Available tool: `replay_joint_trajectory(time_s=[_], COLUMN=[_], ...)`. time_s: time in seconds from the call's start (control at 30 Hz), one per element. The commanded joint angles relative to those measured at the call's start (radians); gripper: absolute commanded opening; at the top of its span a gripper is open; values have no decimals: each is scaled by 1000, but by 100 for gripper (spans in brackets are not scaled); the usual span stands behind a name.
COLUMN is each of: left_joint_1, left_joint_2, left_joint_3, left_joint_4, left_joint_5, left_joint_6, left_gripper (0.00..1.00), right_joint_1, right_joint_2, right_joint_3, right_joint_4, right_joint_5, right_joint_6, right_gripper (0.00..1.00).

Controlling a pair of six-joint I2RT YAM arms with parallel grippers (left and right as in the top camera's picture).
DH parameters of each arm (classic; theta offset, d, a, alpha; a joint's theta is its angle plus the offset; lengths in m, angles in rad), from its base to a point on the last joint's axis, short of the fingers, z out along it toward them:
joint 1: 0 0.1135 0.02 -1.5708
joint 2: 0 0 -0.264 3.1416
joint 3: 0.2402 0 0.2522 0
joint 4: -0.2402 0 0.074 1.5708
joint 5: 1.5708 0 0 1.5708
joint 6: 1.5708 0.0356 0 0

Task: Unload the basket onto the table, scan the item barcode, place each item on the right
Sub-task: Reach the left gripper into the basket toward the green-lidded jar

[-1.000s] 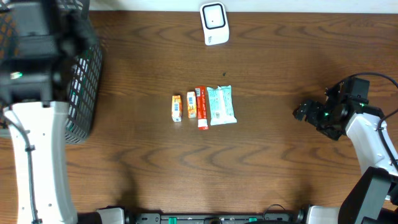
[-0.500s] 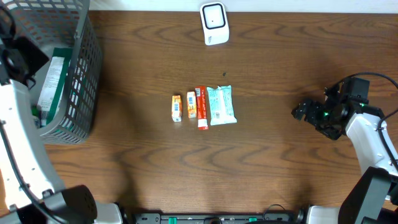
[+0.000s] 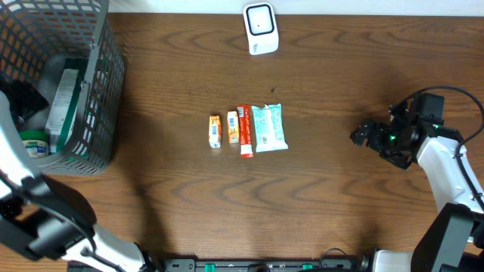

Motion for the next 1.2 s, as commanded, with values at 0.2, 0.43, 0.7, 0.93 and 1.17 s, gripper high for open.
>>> replay_joint_trajectory(time_s=[0.2,0.43,0.7,0.93,1.17], left_joint_1=[16,19,50,73,74], left_joint_2=[142,177,188,188,188], left_joint_3=[-4,-4,-6,-28,-91], left_joint_4=[-3,25,26,37,88], left_joint_5=[-9,-9,-9,-2,-2], left_joint_6=[134,185,222,221,221], left_gripper=[84,85,85,85,85], right_joint_1=[42,42,42,42,42], right_joint_2=[-12,-12,-12,-12,-12], right_joint_3=[-7,-7,-7,-7,-7], right_joint_4=[16,19,18,18,18], right_joint_5=[-8,-8,-8,-8,-8], right_joint_6=[11,11,11,12,12], right_gripper=[99,99,99,99,99])
